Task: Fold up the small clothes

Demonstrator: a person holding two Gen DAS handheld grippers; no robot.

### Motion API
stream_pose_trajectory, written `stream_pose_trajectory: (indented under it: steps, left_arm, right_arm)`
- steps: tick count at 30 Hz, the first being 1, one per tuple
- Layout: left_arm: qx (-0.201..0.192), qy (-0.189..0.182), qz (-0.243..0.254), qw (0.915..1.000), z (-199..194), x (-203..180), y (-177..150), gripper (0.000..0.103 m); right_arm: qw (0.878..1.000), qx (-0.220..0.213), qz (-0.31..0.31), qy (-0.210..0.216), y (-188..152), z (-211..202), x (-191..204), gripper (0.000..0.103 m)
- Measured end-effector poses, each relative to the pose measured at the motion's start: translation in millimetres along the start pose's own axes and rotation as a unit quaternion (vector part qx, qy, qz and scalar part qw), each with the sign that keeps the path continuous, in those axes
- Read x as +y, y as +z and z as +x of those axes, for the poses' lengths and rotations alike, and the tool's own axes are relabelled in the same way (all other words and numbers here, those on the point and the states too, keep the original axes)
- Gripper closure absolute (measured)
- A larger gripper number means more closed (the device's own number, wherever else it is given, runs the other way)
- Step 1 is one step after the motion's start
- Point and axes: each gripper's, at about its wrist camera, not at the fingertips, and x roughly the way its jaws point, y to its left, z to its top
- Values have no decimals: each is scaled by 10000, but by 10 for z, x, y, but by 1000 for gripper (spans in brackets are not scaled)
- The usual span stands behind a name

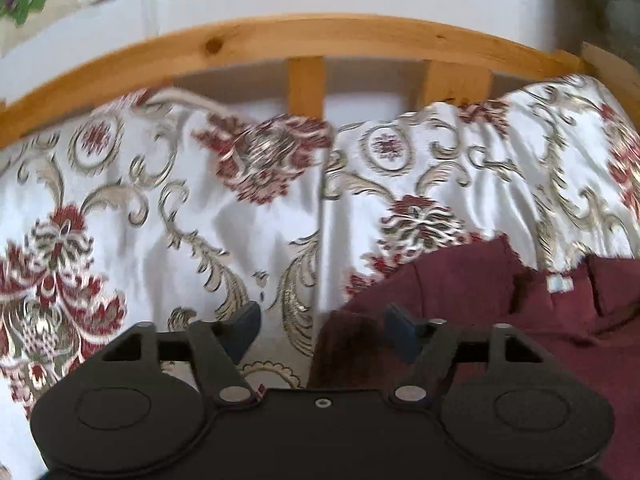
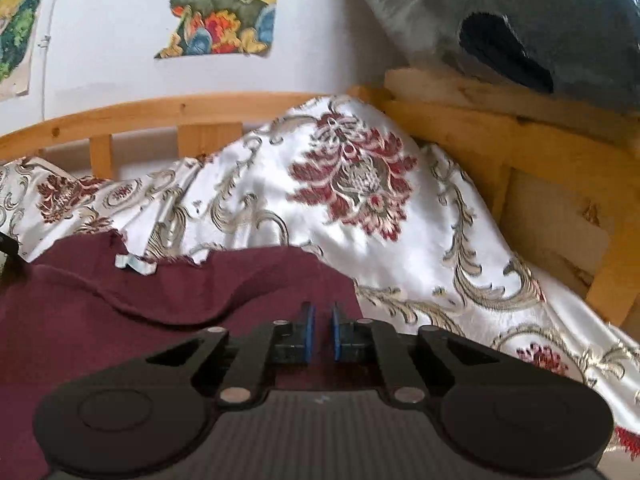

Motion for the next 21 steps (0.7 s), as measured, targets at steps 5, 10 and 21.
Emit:
stream_pose_trajectory:
  steps: [5, 10, 21]
  left_arm:
    - [-333, -184, 646, 9972, -158, -381, -205, 7]
    - [-572, -1000, 1399, 9834, -266, -859, -418, 5]
    - [-297, -880, 1806, 9792, 363, -1672, -293, 4]
  right_arm:
    - [9999, -146, -66, -12, -7, -67, 29, 42]
    - [9991, -196, -325, -164, -57, -123, 111, 21]
    - [9976, -265, -441, -467, -236, -186, 121, 2]
